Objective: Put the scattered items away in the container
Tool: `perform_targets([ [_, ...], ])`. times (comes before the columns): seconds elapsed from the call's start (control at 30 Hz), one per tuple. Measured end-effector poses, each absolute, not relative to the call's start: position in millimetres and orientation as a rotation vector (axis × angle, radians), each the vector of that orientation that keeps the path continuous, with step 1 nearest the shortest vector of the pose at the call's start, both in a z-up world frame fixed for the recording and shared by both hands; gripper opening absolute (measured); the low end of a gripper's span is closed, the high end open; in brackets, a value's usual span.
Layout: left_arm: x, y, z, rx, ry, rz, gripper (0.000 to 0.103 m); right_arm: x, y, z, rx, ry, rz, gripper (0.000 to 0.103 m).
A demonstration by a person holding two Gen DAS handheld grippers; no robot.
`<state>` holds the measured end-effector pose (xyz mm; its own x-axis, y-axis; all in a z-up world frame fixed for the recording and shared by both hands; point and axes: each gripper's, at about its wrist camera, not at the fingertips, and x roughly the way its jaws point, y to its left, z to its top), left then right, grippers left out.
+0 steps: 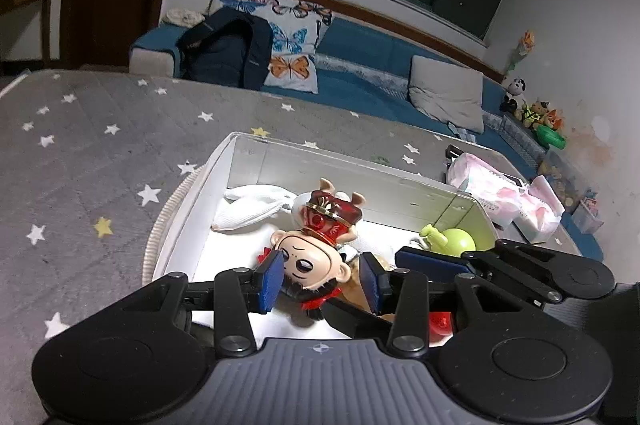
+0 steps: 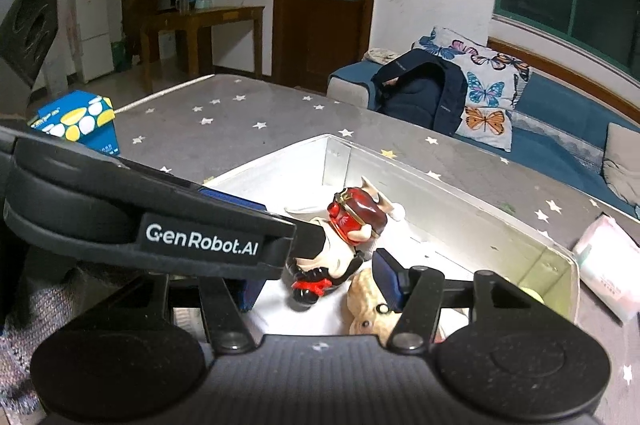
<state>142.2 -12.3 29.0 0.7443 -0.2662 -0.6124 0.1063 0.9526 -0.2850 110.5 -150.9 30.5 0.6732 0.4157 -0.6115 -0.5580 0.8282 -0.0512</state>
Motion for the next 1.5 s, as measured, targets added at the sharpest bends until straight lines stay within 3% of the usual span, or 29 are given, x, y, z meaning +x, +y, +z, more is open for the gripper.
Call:
perform_targets([
  [0.8, 57.3, -31.4, 35.1, -0.188, 0.656, -0.157, 0.044, 19.4, -176.4, 28.6, -0.196, 0.576, 0.509, 0.060],
  [1.5, 20.0, -53.2, 22.6, -0.083, 0.643, -0.093, 0.044, -7.6, -200.3, 8.7, -0.096, 0.602, 0.414, 0.063],
])
